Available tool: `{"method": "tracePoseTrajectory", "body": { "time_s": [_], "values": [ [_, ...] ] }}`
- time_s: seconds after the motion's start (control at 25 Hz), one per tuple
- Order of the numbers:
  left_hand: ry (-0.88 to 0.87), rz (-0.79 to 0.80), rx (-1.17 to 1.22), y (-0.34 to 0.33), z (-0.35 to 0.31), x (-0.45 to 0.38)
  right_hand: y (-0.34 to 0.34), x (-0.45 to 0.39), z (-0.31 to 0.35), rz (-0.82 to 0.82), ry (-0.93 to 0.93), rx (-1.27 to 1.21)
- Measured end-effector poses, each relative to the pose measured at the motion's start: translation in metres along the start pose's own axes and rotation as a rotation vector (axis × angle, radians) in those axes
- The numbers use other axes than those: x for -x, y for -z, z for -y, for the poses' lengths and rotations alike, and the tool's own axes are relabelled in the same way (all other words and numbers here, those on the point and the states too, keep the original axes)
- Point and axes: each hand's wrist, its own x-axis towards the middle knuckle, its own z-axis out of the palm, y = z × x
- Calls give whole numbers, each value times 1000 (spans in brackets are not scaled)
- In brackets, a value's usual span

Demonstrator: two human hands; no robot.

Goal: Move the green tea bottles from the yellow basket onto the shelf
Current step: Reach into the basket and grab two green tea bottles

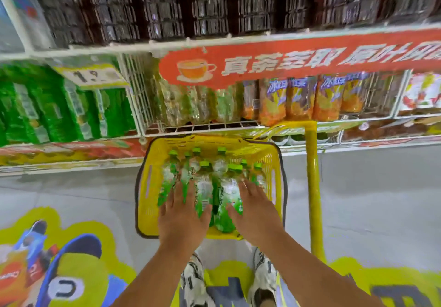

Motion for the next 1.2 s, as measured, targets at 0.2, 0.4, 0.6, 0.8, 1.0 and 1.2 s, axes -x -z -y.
{"method": "tracePoseTrajectory", "body": {
  "time_s": [0.2, 0.4, 0.6, 0.8, 1.0, 1.2],
  "values": [
    [68, 77, 53, -47, 5, -29, -50, -26, -1, 11, -67, -221],
    [100, 112, 163, -74, 1, -55, -74, -44, 7, -49, -185, -500],
    [148, 101, 386, -87, -2, -69, -94, -60, 14, -71, -403, -742],
    [276, 106, 411, -100, -5, -90, -110, -75, 15, -109, -536, -790],
    [288, 134, 553, -104, 10, -88, -99, -67, 9, -114, -517, -834],
    [238, 67, 685, -63, 9, -57, -66, -43, 8, -130, -430, -855]
  ]
}}
